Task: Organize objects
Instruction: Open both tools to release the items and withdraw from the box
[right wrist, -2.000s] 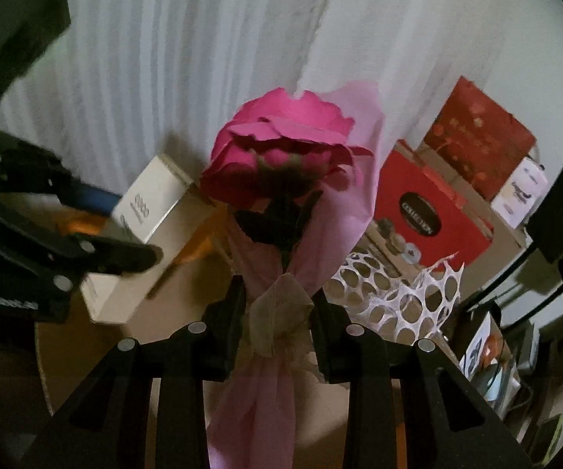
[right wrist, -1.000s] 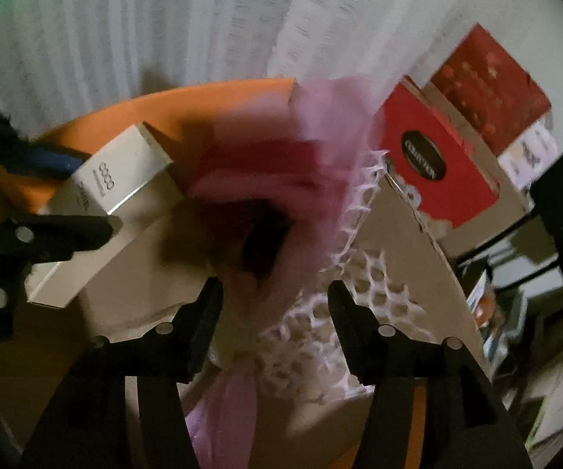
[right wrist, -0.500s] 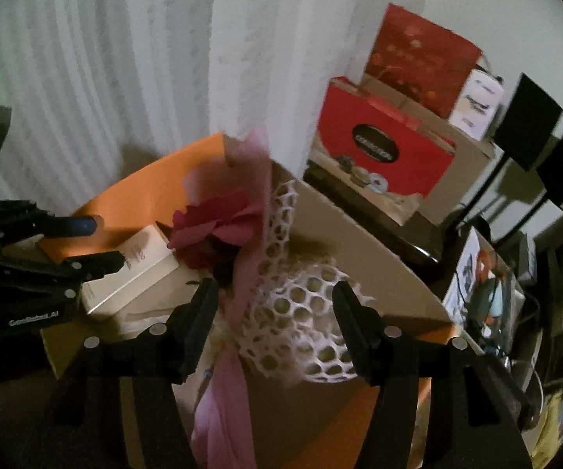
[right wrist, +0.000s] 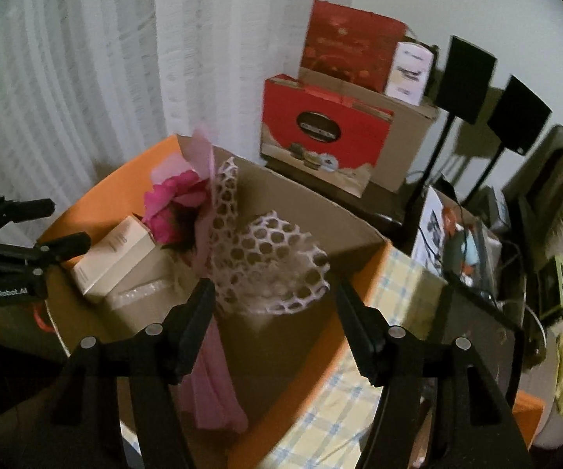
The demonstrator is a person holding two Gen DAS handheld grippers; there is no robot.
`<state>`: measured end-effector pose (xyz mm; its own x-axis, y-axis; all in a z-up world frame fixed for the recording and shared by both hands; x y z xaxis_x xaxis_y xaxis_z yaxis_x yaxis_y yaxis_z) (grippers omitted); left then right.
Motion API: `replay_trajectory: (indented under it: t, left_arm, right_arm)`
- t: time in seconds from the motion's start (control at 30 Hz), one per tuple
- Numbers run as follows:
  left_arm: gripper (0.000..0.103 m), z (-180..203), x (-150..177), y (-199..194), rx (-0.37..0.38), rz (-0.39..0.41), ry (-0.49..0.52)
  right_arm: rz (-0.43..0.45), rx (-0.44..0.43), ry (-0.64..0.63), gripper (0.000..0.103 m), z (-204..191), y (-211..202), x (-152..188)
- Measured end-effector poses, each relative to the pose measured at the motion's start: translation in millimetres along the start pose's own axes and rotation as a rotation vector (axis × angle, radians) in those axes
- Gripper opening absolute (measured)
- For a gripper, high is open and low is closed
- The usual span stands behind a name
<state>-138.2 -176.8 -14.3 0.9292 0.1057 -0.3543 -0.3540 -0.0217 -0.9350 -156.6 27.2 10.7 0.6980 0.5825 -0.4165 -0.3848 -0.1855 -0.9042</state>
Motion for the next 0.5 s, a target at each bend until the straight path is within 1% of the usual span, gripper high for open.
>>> replay_trajectory:
  t: [0.1, 0.3, 0.37, 0.4, 0.5]
  left_arm:
    - [0.092, 5.5, 4.5, -5.9, 0.007, 0.019, 0.007]
    - [0.094, 16.5, 10.9, -13.7, 0.028, 0.033, 0.018]
    - [0.096, 21.1, 13.4, -15.4, 0.032, 0.032, 0.027]
    - [0.1, 24.4, 15.2, -16.4, 0.034, 0.034, 0.034]
    - [0.102, 33.1, 20.1, -18.3, 0.042, 0.038, 0.049]
  right_arm:
    - [0.016, 0.008, 0.036, 0.073, 6.5, -6.1, 11.9]
    - [0.018, 0.023, 0.064, 0.077, 13.6, -14.4, 32.7]
    - [0.022, 0.029, 0.077, 0.08, 16.6, -17.9, 38.9]
    - [0.024, 0.034, 0.085, 0.081, 18.4, -20.0, 43.4]
    - [0.023, 0.041, 0.099, 0.083, 22.3, -23.3, 53.5]
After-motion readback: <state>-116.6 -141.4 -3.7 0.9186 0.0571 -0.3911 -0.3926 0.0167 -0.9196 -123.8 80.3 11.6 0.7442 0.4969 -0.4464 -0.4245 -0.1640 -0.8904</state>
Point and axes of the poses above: each gripper's, at about its wrist camera, not at the fingertips, and y roughly the way its jaws point, z to its right, x to its underside, the point moved 2 cm from there along y, roughly the way its jaws point, and after that the axes turned 15 degrees about -z, right-handed, at the moved point
